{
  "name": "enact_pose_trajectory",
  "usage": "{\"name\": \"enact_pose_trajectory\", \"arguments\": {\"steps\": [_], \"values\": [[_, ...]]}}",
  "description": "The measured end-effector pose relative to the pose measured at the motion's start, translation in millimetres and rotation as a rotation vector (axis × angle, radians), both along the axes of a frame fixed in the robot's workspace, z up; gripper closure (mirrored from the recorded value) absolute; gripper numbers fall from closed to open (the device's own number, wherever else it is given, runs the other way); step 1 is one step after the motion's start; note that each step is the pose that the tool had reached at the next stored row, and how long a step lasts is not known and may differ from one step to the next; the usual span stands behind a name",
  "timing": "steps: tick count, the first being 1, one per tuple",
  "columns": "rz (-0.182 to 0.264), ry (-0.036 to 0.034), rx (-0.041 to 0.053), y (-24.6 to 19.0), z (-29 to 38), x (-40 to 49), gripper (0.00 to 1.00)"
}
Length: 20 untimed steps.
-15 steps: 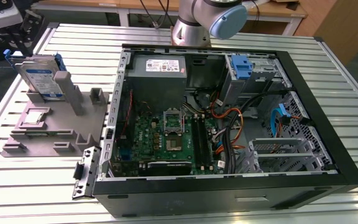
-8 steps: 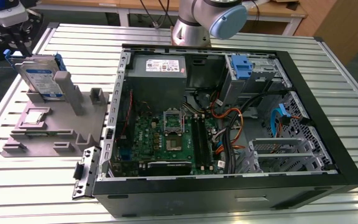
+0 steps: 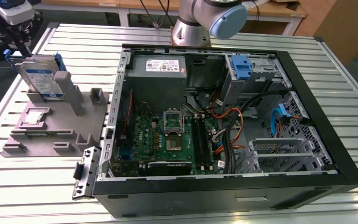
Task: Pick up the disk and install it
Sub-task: 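Pick up the disk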
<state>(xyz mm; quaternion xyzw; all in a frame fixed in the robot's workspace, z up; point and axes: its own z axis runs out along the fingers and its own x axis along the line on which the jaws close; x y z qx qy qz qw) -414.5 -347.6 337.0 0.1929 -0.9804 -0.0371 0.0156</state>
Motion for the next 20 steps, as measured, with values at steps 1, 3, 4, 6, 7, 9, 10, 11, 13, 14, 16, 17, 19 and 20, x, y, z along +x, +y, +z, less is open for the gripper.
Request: {"name": "enact_pose_trajectory", "arguments": {"steps": [1,3,4,6,7,9,10,11,13,14,16,17,19,20], "values": [[0.016,-0.0001,0.0000,0.0,0.0,0.0,0.89],[0.046,-0.0004,0.0000,0.0,0.0,0.0,0.89],[0.061,-0.0004,0.0000,0.0,0.0,0.0,0.89],[0.093,-0.0008,0.0001,0.0,0.0,0.0,0.89],[0.109,-0.0010,0.0001,0.0,0.0,0.0,0.89],[0.139,-0.0012,0.0001,0.1,0.0,0.0,0.89],[0.154,-0.0013,0.0001,0.0,0.0,0.0,0.89],[0.171,-0.0015,0.0001,0.0,0.0,0.0,0.89],[0.201,-0.0018,0.0002,0.0,0.0,0.0,0.89],[0.216,-0.0019,0.0002,0.0,0.0,0.0,0.89],[0.245,-0.0023,0.0004,0.0,0.0,0.0,0.89],[0.261,-0.0026,0.0006,0.0,0.0,0.0,0.89],[0.289,-0.0031,0.0009,0.0,0.0,0.0,0.89],[0.303,-0.0034,0.0011,0.0,0.0,0.0,0.89]]}}
